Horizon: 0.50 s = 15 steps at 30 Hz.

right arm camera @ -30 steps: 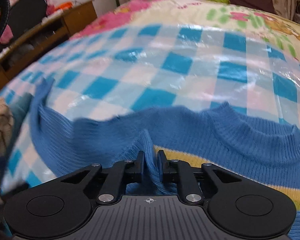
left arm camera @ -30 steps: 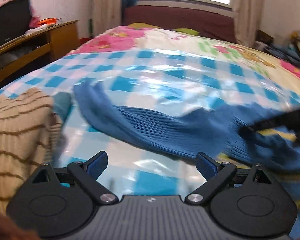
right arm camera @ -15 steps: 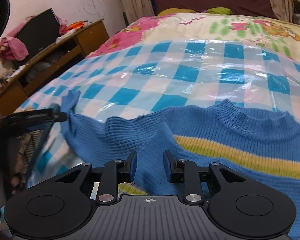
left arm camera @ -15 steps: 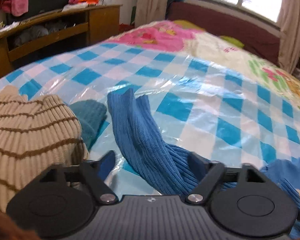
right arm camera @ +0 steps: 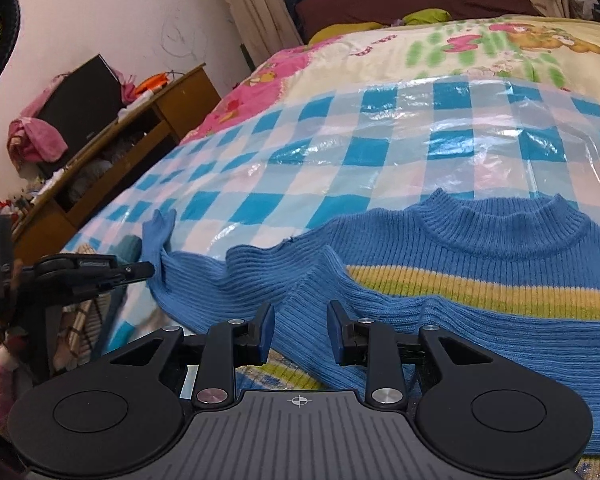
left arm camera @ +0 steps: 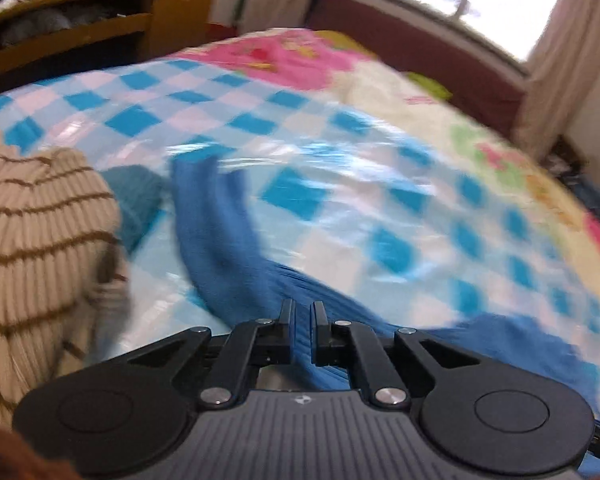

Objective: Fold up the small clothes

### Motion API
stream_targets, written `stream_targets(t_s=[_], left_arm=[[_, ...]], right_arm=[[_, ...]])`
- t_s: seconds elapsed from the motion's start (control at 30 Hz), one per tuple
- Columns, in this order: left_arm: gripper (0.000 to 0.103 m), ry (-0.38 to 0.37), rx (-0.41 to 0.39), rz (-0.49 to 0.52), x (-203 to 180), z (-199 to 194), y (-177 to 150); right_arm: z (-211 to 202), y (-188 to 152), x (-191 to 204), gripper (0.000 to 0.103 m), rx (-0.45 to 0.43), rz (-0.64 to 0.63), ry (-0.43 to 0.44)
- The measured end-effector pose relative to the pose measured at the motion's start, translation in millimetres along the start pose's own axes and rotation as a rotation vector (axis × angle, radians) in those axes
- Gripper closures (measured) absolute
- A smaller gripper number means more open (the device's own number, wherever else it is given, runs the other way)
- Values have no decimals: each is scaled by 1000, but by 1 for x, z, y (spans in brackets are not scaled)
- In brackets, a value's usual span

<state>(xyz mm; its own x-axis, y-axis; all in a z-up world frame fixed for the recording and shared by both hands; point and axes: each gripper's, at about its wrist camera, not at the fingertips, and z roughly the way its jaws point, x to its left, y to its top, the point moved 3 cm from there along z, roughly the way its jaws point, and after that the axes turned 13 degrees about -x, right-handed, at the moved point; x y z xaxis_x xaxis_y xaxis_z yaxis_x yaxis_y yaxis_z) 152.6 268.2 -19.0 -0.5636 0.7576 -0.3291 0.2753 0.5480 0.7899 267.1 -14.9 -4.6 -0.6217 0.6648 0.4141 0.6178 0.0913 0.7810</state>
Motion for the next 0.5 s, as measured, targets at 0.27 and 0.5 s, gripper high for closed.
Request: stream_targets(t_s=[0.27,0.5], left_arm=[[89,27,-52,33,3,-18,-11],[43,169,-121,19,2,13,-18]], right_arm=[[19,10,33,72,29,-31,60],[49,16,74,71,72,-120,69]])
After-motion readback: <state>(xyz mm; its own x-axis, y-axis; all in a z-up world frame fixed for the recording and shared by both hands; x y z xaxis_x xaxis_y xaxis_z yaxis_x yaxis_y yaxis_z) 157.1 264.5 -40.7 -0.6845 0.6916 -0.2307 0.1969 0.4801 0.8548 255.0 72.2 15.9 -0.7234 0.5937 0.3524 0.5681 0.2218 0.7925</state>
